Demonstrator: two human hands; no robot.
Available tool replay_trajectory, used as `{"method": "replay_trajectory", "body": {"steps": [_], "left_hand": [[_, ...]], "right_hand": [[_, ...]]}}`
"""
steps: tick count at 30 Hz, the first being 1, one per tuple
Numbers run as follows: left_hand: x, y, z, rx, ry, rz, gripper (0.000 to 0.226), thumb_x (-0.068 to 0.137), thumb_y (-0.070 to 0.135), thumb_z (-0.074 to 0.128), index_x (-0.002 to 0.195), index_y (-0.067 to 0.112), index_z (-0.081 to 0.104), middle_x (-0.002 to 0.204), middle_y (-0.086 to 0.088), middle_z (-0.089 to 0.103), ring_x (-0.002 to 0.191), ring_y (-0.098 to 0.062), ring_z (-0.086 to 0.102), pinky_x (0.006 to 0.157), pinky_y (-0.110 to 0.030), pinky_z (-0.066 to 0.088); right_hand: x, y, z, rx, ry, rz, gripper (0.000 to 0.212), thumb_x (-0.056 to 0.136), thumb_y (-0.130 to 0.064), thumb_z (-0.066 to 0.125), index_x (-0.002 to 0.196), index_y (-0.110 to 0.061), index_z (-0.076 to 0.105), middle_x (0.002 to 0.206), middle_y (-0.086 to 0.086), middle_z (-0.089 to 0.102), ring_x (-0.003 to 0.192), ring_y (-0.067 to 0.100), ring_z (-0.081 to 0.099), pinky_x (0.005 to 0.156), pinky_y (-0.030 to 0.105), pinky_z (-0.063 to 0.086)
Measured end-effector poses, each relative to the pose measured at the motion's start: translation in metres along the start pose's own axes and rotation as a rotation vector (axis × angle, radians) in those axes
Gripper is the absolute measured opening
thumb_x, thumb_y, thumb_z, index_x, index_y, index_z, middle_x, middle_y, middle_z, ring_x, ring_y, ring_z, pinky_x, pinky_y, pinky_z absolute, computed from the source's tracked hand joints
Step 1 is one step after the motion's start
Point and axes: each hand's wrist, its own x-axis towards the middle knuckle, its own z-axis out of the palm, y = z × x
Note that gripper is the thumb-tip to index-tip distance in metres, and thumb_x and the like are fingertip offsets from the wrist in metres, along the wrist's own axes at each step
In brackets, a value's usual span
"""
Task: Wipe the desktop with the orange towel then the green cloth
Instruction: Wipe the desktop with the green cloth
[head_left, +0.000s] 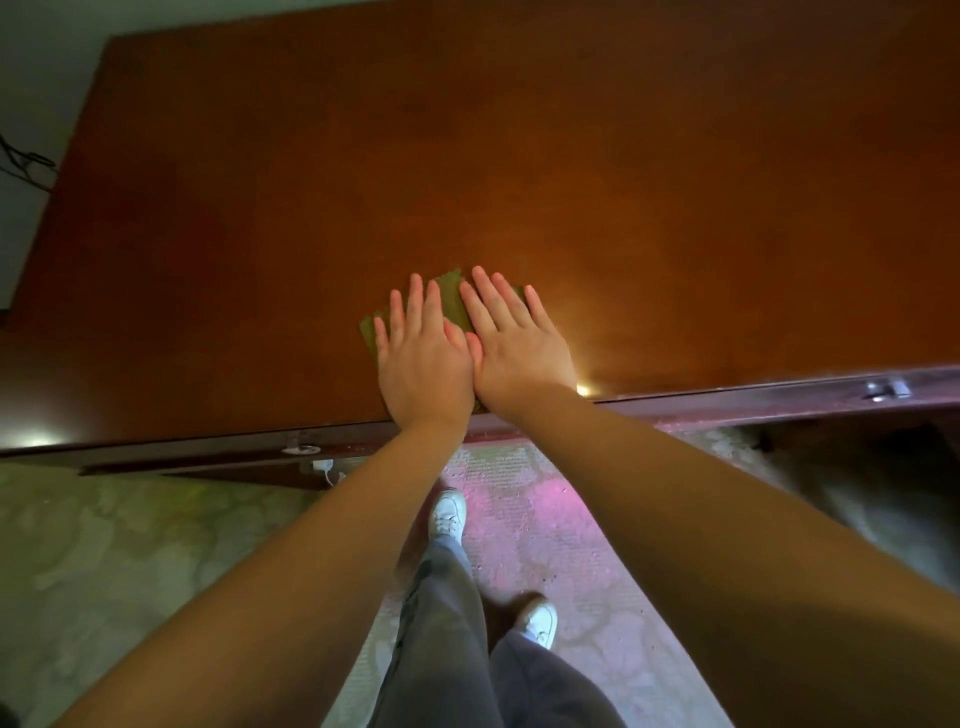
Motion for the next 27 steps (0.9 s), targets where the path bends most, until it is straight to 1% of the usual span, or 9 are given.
{"method": "replay_trajectory", "body": {"steps": [4,9,13,20,24,27], "left_hand": [[-0.024,0.015,-0.001,0.028,-0.03,-0.022,0.054,0.1,0.031,0.025,0.151,0.018,0.013,0.159,-0.001,0.006,0.147,-0.02,0.003,0.118,-0.039,0.0],[-0.031,0.047,0.002,0.024,-0.053,-0.008,0.053,0.1,0.028,0.019,0.151,0.016,0.01,0.16,-0.003,0.004,0.147,-0.022,0.001,0.118,-0.041,0.0],[-0.025,0.08,0.008,-0.029,-0.087,0.024,0.058,0.099,0.031,0.028,0.151,0.016,0.007,0.16,-0.002,0.0,0.147,-0.02,-0.002,0.118,-0.04,-0.004],[-0.001,0.095,0.014,-0.003,-0.111,0.044,0.059,0.1,0.034,0.024,0.151,0.017,0.0,0.159,-0.001,-0.006,0.147,-0.019,-0.007,0.118,-0.04,-0.006],[0.021,0.101,0.017,0.005,-0.105,0.043,0.058,0.1,0.036,0.021,0.151,0.018,0.0,0.159,-0.001,-0.007,0.147,-0.019,-0.008,0.118,-0.04,-0.006],[0.04,0.102,0.019,0.009,-0.096,0.047,0.057,0.1,0.036,0.019,0.151,0.019,0.0,0.159,-0.001,-0.006,0.147,-0.019,-0.007,0.118,-0.04,-0.005]], "right_hand": [[-0.025,0.01,-0.003,-0.01,-0.012,-0.009,0.054,0.102,-0.036,0.006,0.151,-0.019,-0.008,0.159,-0.003,-0.014,0.146,0.012,-0.012,0.119,0.034,-0.008],[-0.04,0.037,-0.011,-0.026,-0.033,0.013,0.053,0.102,-0.035,0.005,0.15,-0.018,-0.013,0.158,-0.004,-0.017,0.145,0.011,-0.015,0.119,0.033,-0.008],[-0.042,0.067,-0.02,-0.06,-0.049,0.061,0.053,0.102,-0.035,0.003,0.149,-0.018,-0.015,0.157,-0.003,-0.02,0.145,0.012,-0.017,0.117,0.034,-0.01],[-0.024,0.085,-0.026,-0.045,-0.031,0.092,0.055,0.097,-0.033,-0.007,0.149,-0.019,-0.015,0.158,-0.003,-0.02,0.145,0.011,-0.017,0.118,0.034,-0.009],[-0.004,0.094,-0.03,-0.035,-0.021,0.088,0.053,0.102,-0.035,0.002,0.15,-0.019,-0.014,0.157,-0.004,-0.02,0.145,0.011,-0.018,0.119,0.034,-0.01],[0.013,0.099,-0.033,-0.035,-0.008,0.081,0.053,0.102,-0.035,0.004,0.15,-0.02,-0.013,0.157,-0.004,-0.02,0.144,0.011,-0.019,0.117,0.033,-0.012]]}}
